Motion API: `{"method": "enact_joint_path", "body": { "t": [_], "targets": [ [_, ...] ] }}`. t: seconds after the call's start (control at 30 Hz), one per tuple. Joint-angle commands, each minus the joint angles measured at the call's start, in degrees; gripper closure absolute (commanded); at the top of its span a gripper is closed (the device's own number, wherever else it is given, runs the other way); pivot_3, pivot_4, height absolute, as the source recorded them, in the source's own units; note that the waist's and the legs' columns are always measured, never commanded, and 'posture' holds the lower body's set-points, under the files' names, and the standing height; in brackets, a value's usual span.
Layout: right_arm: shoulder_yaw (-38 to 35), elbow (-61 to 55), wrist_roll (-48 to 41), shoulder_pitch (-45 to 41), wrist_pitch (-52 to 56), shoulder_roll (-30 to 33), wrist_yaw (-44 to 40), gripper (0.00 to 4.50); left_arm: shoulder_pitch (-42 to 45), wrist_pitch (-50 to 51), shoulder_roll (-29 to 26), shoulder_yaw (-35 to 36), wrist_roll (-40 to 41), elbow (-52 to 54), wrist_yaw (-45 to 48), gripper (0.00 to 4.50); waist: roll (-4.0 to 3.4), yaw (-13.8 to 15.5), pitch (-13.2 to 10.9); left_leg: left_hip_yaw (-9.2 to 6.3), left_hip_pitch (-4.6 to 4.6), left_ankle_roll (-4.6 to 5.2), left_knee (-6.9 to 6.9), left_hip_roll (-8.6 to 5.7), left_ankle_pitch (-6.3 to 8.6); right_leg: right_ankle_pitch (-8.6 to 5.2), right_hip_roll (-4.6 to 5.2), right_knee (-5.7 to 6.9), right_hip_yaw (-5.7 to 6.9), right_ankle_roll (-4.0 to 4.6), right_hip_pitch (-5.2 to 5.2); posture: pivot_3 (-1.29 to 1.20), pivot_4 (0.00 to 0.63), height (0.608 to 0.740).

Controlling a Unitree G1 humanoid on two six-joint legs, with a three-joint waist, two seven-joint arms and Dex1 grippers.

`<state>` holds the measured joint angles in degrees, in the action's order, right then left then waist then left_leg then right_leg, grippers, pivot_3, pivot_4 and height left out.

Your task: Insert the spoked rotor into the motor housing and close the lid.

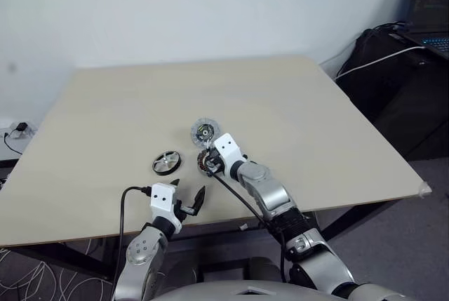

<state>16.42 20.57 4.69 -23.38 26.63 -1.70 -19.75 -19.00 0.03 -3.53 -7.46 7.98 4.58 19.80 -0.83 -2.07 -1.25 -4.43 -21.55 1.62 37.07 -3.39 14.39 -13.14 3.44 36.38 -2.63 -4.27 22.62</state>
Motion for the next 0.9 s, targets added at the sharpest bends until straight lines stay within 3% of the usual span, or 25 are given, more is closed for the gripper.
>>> {"method": "enact_joint_path", "body": {
  "t": [0.03,0.23,0.63,0.9],
  "targets": [
    [-1.33,4.00,0.06,-2.43,-0.98,0.01,1.40,4.48,0.64,-0.83,0.09,-0.34,0.75,1.54,0.29,0.00,0.00,-0.01,0.00,0.00,0.00,0.00,0.00,0.00,0.00,0.00,0.00,0.00,0.00,0.00,-0.01,0.00,0.000,0.740],
    [-1.41,9.07,0.72,-2.41,-0.91,1.81,1.74,4.48,0.50,-1.25,0.21,-0.35,0.52,1.56,0.15,0.00,0.02,0.05,0.05,-0.01,0.13,-0.08,0.02,0.00,0.04,0.00,0.00,0.01,0.01,-0.01,-0.14,0.00,0.000,0.740],
    [-1.65,-4.98,-3.24,-2.62,-0.48,-0.71,-0.70,4.48,0.87,-0.80,0.06,-0.80,0.80,1.38,0.83,0.00,0.00,-0.04,-0.11,-0.01,-0.01,0.11,0.02,-0.01,-0.12,0.03,-0.01,0.23,-0.04,-0.10,0.12,0.00,0.000,0.740],
    [-0.98,4.21,-1.16,-3.54,-1.74,0.60,0.54,4.48,0.70,-1.04,0.10,-0.71,0.76,1.36,0.56,0.00,0.01,0.33,-0.13,-0.07,-0.01,0.05,-0.01,-0.04,-0.08,-0.14,0.04,0.25,0.02,0.14,0.12,0.00,0.000,0.740]
  ]
}}
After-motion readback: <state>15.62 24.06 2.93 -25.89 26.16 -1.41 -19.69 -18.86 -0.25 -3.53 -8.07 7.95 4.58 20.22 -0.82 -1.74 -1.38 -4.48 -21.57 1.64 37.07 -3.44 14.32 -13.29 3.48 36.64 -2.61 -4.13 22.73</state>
